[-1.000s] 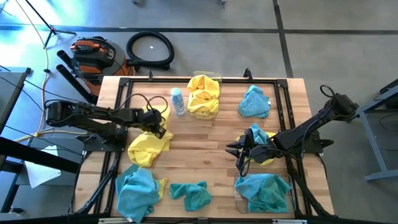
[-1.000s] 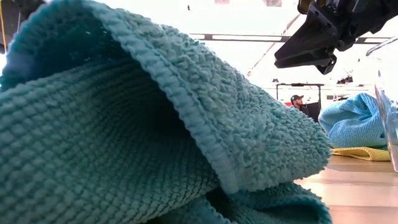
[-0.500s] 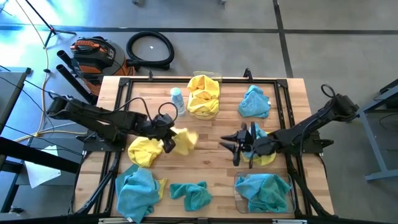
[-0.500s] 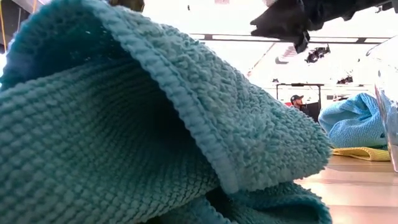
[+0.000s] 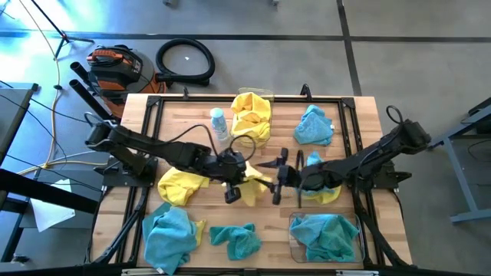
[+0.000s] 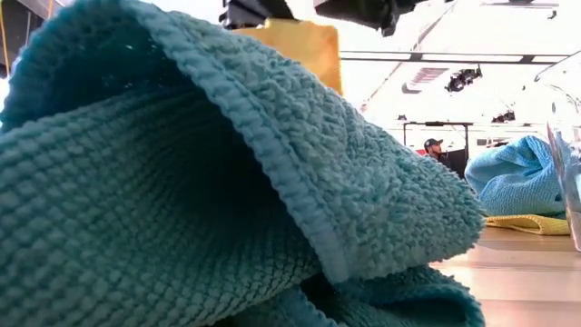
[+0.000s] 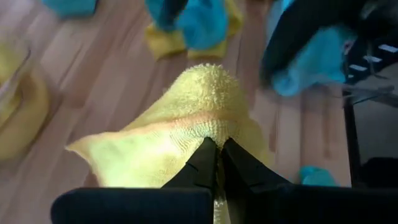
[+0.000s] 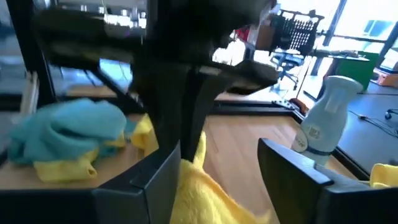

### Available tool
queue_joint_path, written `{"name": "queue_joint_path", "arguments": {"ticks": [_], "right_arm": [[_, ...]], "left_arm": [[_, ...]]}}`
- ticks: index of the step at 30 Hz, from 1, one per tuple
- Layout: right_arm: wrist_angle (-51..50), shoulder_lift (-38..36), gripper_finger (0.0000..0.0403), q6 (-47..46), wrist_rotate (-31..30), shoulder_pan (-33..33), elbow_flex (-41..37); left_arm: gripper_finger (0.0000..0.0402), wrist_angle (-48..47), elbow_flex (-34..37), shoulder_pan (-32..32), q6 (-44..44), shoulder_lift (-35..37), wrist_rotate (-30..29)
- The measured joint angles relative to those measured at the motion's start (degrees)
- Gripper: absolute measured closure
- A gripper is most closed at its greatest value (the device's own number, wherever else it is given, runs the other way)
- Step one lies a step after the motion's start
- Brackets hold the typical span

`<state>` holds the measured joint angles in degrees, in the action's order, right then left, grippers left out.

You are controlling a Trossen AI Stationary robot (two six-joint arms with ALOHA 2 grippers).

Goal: Sort microfiber towel by color & place in baskets
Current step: Put the yellow towel into the top transparent bin

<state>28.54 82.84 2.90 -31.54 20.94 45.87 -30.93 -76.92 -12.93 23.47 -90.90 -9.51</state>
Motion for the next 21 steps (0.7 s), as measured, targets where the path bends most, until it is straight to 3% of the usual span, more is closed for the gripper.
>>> {"name": "queue_joint_path", "arguments": {"ticks": [7,13,17,21], "right_arm": [[-13.7,2.8,0.018,-5.3,0.0,-0.9,4.4],[-15.1,2.9,0.0183,-6.5,0.6,-1.0,4.7],[-15.6,2.9,0.0216,-8.5,0.6,-1.1,4.7],[-16.3,2.9,0.0284,-9.0,0.6,-1.2,4.7]], "left_arm": [[0.0401,-3.2,-8.3,0.0,-5.0,-2.3,-1.6],[0.0401,-5.1,-9.6,0.2,-6.0,-1.9,-6.5],[0.0396,-5.1,-9.7,0.2,-6.3,-1.8,-6.7],[0.0372,-5.2,-9.7,0.2,-6.2,-1.8,-6.2]]}}
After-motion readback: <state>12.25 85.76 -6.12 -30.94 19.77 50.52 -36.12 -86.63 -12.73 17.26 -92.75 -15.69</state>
